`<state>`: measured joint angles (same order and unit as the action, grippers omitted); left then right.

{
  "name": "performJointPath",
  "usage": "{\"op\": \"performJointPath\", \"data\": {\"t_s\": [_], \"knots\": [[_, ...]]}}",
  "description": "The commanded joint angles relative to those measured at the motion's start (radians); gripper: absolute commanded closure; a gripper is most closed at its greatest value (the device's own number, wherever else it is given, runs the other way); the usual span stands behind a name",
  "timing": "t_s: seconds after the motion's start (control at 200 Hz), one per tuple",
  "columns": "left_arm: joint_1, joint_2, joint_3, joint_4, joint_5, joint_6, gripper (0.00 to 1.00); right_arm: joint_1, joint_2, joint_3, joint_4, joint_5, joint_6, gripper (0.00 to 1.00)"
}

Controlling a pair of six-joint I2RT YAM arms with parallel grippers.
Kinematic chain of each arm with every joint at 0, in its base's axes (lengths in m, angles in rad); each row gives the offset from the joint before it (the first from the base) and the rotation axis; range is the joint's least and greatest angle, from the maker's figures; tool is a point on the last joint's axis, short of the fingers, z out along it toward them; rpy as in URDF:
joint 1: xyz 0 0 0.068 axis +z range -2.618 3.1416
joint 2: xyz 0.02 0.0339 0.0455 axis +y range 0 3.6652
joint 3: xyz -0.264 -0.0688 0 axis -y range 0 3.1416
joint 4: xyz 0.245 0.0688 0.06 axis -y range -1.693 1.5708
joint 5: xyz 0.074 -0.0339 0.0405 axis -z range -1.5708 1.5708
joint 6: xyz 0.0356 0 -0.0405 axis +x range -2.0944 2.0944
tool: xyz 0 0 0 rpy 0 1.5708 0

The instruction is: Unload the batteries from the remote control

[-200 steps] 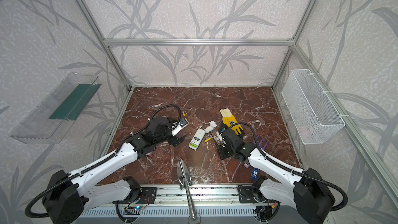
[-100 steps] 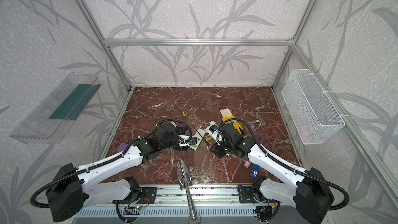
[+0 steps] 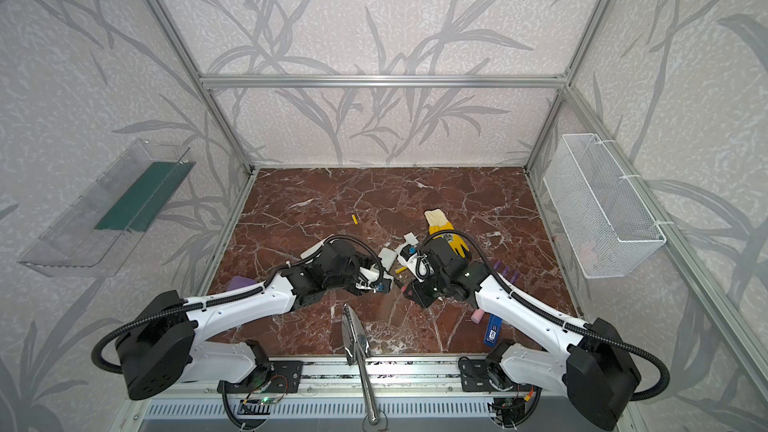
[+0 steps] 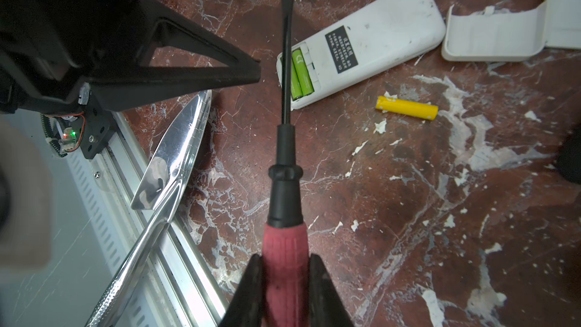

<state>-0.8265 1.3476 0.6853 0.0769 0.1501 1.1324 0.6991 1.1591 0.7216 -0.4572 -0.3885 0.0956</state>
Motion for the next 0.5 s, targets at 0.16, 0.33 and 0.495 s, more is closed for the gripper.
{"op": "performJointPath", "data": {"t_s": [0.16, 0.33, 0.495], "knots": [[-0.020, 0.039, 0.042, 0.048, -0.026, 0.089, 0.58, 0.007, 0.010, 0.041, -0.016, -0.056, -0.022, 1.00], [-0.027, 0.049, 0.045, 0.050, -0.040, 0.101, 0.67, 0.007, 0.016, 0.044, -0.014, -0.065, -0.026, 1.00], [-0.034, 0.065, 0.040, 0.066, -0.068, 0.111, 0.75, 0.007, 0.020, 0.042, -0.003, -0.073, -0.024, 1.00]]}}
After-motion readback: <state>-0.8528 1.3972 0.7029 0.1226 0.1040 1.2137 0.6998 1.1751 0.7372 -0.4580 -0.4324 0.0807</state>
